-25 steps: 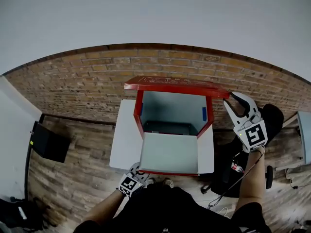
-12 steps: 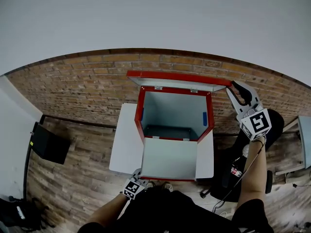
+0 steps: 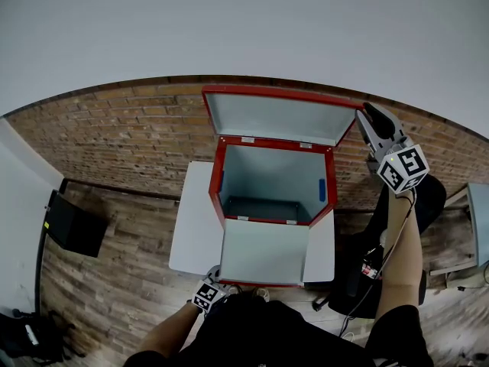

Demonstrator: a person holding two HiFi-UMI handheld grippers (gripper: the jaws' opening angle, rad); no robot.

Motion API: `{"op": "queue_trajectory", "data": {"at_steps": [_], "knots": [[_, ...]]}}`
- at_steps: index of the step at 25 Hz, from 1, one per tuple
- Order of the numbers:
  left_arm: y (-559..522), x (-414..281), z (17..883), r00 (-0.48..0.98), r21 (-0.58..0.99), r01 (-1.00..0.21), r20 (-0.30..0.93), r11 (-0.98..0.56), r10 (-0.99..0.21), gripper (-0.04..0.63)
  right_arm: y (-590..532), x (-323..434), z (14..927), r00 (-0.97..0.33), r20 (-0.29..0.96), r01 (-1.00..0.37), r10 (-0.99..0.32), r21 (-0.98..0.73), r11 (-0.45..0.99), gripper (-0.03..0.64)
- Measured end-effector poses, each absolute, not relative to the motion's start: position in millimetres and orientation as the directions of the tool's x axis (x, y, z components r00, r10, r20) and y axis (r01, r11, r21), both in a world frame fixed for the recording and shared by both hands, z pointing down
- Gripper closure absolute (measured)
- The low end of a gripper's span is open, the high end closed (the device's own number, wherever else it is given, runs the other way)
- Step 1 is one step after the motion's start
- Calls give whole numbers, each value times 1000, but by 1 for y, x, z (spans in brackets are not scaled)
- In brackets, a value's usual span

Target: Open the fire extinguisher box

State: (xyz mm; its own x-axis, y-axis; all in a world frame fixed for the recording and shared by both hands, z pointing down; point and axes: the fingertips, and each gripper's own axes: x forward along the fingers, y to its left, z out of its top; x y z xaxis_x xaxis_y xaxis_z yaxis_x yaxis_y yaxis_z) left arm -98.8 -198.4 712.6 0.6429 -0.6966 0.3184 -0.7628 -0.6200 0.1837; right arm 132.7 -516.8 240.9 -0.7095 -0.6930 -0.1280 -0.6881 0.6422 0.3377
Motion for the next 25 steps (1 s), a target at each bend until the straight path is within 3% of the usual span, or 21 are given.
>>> {"op": "queue_trajectory", "data": {"at_steps": [10, 25], "knots": [[-200, -99, 745, 643, 215, -760, 387, -614, -661, 548, -565, 132, 238, -681, -215, -731, -700, 159, 663, 512], [-206, -109, 801, 609, 246, -773, 544, -584, -577, 548, -540, 133, 244, -627, -251, -779, -737, 196, 596, 525]]}}
